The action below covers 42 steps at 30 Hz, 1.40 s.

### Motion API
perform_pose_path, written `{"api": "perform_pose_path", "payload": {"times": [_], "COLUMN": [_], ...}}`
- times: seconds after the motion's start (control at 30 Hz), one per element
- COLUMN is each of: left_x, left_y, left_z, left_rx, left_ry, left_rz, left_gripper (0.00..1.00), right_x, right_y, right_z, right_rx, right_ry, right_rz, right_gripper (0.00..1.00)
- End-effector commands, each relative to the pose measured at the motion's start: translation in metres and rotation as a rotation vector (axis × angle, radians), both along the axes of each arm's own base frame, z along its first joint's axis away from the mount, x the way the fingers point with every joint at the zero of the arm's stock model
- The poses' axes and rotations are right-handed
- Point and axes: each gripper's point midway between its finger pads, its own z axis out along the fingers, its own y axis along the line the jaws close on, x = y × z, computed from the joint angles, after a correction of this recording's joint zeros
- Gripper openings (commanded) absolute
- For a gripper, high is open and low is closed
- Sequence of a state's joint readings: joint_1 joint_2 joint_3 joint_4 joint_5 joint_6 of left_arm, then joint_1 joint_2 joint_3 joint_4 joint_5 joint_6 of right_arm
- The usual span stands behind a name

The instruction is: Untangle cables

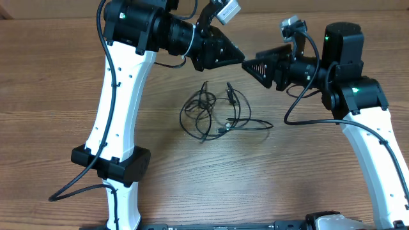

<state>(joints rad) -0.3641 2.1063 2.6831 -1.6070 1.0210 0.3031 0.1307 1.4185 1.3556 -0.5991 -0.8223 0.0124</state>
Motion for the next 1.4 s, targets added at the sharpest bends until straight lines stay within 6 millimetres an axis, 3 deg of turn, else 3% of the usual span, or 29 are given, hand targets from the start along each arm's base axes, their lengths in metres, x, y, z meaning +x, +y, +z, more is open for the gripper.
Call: {"api": "perform_pose_path", "payload": {"times": [0.0,0.17,0.3,0.5,0.73,1.03,1.2,1.37], "left_x": [0.011,0.04,0.06,0.063,0.038,-0.011,-0.023,-0.021], "left_y": [0.016,0.059,0.095,0.103,0.115,0.191,0.219,0.22], "left_z": [-0.02,-0.064,-0.077,-0.078,-0.071,-0.075,-0.09,-0.121], "left_rx": [0.148,0.468,0.646,0.662,0.678,0.907,1.007,1.042], "left_ry": [-0.014,-0.011,-0.004,0.039,0.081,0.096,0.123,0.156], "left_rz": [0.096,0.33,0.559,0.653,0.689,0.976,1.116,1.128], "left_gripper": [0.04,0.15,0.18,0.21,0.22,0.23,0.27,0.28], "right_x": [-0.002,-0.01,-0.019,-0.027,-0.036,-0.04,-0.04,-0.041], "right_y": [-0.01,-0.044,-0.059,-0.06,-0.066,-0.07,-0.07,-0.07], "right_z": [-0.017,-0.064,-0.081,-0.086,-0.094,-0.098,-0.098,-0.099], "right_rx": [-0.062,-0.258,-0.323,-0.334,-0.371,-0.396,-0.396,-0.398], "right_ry": [0.068,0.245,0.337,0.376,0.424,0.445,0.445,0.45], "right_rz": [-0.055,-0.227,-0.299,-0.294,-0.306,-0.318,-0.318,-0.317], "right_gripper": [0.59,0.55,0.55,0.56,0.59,0.6,0.6,0.61]}}
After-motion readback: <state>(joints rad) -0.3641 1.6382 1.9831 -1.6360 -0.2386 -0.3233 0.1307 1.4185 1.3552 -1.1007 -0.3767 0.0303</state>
